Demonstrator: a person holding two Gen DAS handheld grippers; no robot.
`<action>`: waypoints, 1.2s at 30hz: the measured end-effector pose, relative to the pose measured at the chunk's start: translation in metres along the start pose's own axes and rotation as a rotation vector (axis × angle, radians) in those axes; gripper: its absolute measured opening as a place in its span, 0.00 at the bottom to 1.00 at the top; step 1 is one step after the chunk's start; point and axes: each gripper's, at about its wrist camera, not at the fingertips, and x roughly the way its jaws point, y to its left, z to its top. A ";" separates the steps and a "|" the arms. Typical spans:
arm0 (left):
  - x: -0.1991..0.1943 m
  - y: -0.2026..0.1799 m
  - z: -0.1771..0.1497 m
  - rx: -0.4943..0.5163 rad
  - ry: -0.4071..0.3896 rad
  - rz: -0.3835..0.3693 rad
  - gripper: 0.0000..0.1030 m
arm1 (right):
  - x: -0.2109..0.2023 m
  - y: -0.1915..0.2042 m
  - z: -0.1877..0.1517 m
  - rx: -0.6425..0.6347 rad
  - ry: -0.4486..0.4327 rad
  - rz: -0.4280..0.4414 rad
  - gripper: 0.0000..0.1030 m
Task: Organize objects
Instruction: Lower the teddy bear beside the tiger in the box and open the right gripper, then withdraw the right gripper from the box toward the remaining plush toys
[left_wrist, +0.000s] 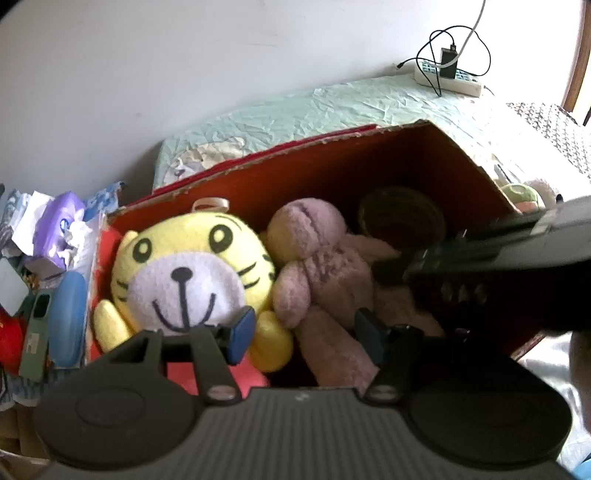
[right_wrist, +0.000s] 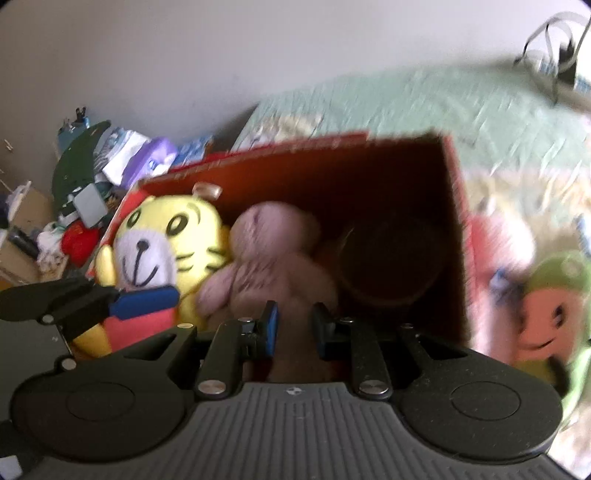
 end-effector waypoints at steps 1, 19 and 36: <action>0.002 0.000 0.000 -0.001 0.002 0.003 0.65 | 0.002 0.000 -0.001 0.009 0.007 0.003 0.22; 0.000 0.006 0.004 -0.048 0.040 0.029 0.66 | -0.022 -0.002 0.000 -0.012 -0.063 0.015 0.30; -0.029 -0.013 0.007 -0.071 0.013 0.063 0.73 | -0.073 -0.004 -0.009 -0.082 -0.194 -0.210 0.33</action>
